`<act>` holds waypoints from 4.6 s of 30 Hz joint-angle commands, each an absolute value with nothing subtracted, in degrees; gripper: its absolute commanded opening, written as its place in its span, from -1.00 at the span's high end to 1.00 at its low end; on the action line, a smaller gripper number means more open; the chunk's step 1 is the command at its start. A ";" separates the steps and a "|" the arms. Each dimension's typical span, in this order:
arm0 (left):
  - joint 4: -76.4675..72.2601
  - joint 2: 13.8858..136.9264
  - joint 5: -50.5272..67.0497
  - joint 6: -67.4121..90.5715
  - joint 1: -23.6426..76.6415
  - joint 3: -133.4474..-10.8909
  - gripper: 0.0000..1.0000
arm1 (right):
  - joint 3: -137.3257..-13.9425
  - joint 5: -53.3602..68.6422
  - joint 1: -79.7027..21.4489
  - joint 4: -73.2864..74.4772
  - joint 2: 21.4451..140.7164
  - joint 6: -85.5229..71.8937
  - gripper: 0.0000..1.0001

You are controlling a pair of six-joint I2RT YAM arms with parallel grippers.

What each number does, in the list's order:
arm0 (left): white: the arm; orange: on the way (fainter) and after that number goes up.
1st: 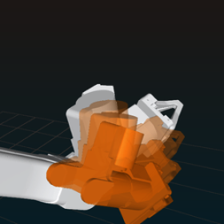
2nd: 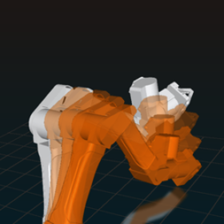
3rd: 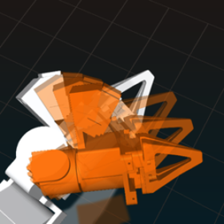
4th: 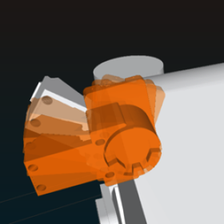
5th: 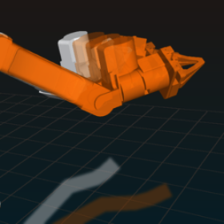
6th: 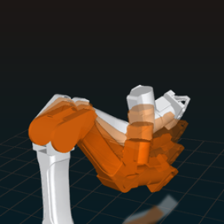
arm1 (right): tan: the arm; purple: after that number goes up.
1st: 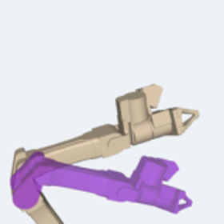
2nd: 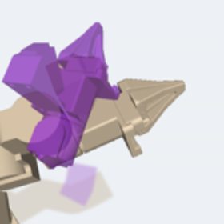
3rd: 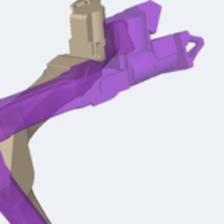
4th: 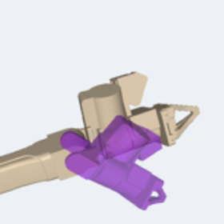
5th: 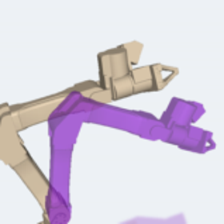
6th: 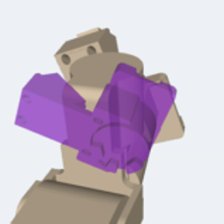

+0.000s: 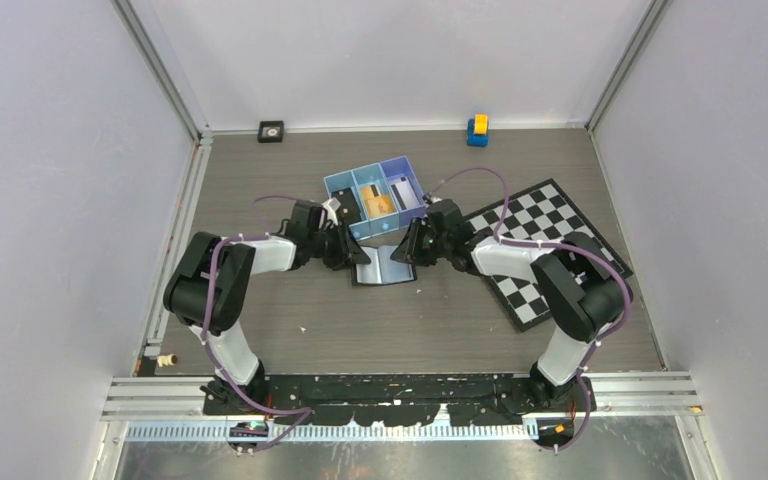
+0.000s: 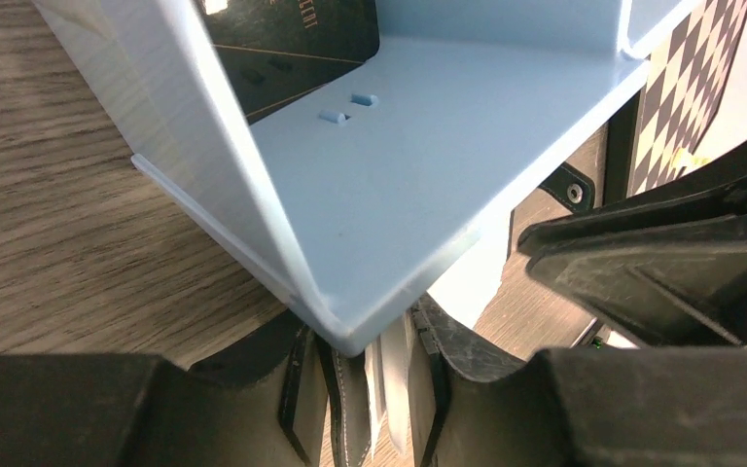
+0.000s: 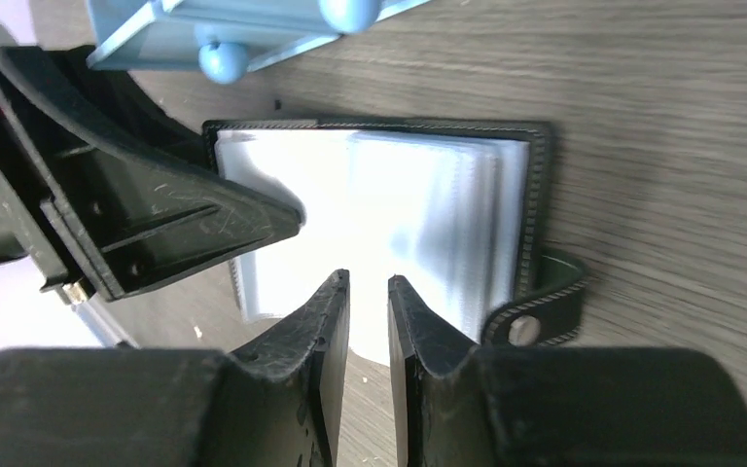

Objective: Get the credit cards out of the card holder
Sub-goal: Remove the credit card from the card holder.

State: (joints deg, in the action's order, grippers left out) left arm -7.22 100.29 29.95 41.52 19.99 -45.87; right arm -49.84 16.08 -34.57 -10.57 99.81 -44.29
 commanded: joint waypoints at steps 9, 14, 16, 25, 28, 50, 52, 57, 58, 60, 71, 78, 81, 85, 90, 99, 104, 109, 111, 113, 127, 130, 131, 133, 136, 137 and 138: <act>-7.82 100.24 30.93 41.24 20.13 -46.89 0.32 | -55.46 7.38 -34.16 1.37 100.52 -40.21 0.35; -7.98 100.32 31.05 41.35 20.21 -46.87 0.32 | -55.48 12.19 -34.22 -1.40 102.28 -40.71 0.34; -8.00 100.44 31.27 41.40 20.29 -46.92 0.32 | -55.54 14.13 -34.25 -2.56 102.91 -41.08 0.34; -8.25 100.50 31.98 41.65 21.00 -47.03 0.00 | -53.07 20.42 -34.66 -10.36 101.74 -42.87 0.42; -8.18 100.56 31.99 41.53 21.26 -47.09 -0.15 | -52.91 20.79 -34.67 -10.67 101.42 -42.89 0.43; -14.65 102.80 37.35 45.63 21.87 -45.97 -0.36 | -50.48 27.02 -35.14 -21.42 101.57 -45.75 0.76; -14.01 103.19 37.25 45.62 21.89 -46.30 -0.34 | -50.41 27.00 -35.11 -21.62 101.57 -45.88 0.79; -13.34 103.38 37.35 45.67 21.88 -46.56 -0.31 | -50.55 26.54 -35.14 -22.21 102.30 -46.69 0.92; -13.36 103.20 37.50 45.70 21.88 -46.39 -0.33 | -50.77 26.31 -35.11 -22.35 102.67 -47.05 0.96; -13.99 102.82 37.97 46.00 21.88 -45.90 -0.35 | -51.50 26.26 -35.15 -22.33 103.76 -47.37 0.99; -14.86 97.80 40.83 45.99 22.30 -42.20 -0.42 | -50.87 23.06 -34.44 -21.35 102.94 -46.98 0.96; -11.74 96.51 39.74 44.26 23.58 -42.41 -0.47 | -50.59 23.92 -33.46 -22.00 103.58 -48.04 0.93; -10.77 96.46 39.46 43.70 24.10 -42.70 -0.48 | -50.37 24.49 -33.37 -22.70 103.19 -48.27 0.92; -9.17 96.77 39.18 42.91 24.73 -43.59 -0.50 | -50.02 25.86 -33.40 -24.43 103.30 -48.91 0.91; -7.39 97.16 36.80 41.57 24.74 -44.47 -0.47 | -49.54 27.51 -33.39 -26.36 103.68 -50.18 0.91; -15.32 99.23 39.74 44.91 21.83 -42.25 -0.48 | -48.57 27.29 -33.40 -25.17 102.49 -51.88 0.85; -22.58 100.24 42.41 48.66 20.34 -40.12 -0.66 | -48.27 28.36 -33.39 -25.70 102.39 -53.29 0.52; -26.85 99.89 43.35 50.80 18.58 -38.18 -0.61 | -47.59 29.64 -33.40 -28.25 102.30 -54.76 0.53; -27.11 100.01 43.43 51.02 18.36 -38.17 -0.60 | -47.32 30.46 -33.39 -29.73 102.48 -55.53 0.57; -27.59 100.27 43.54 51.26 18.12 -38.06 -0.60 | -47.29 31.23 -33.32 -30.70 102.84 -56.30 0.60; -25.60 101.18 43.48 50.80 18.02 -38.80 -0.54 | -48.78 34.32 -33.66 -33.37 105.72 -58.47 0.77; -23.82 101.04 42.97 50.01 18.06 -39.10 -0.53 | -48.69 33.57 -33.62 -32.45 104.98 -58.00 0.73; -23.38 100.87 42.60 49.66 18.02 -39.15 -0.53 | -48.81 32.63 -33.62 -30.51 104.07 -56.35 0.65; -22.17 100.24 41.81 48.86 18.02 -39.24 -0.53 | -49.71 27.79 -33.62 -22.39 101.60 -52.13 0.42; -17.74 98.78 39.38 46.23 18.02 -40.01 -0.53 | -51.53 17.58 -33.61 -8.92 98.40 -46.71 0.12; -16.41 98.33 38.44 45.40 18.02 -40.19 -0.53 | -52.03 15.52 -33.60 -6.36 98.14 -45.81 0.04; -15.16 97.82 37.49 44.64 18.08 -40.39 -0.53 | -52.62 14.12 -33.72 -4.61 98.18 -45.22 -0.03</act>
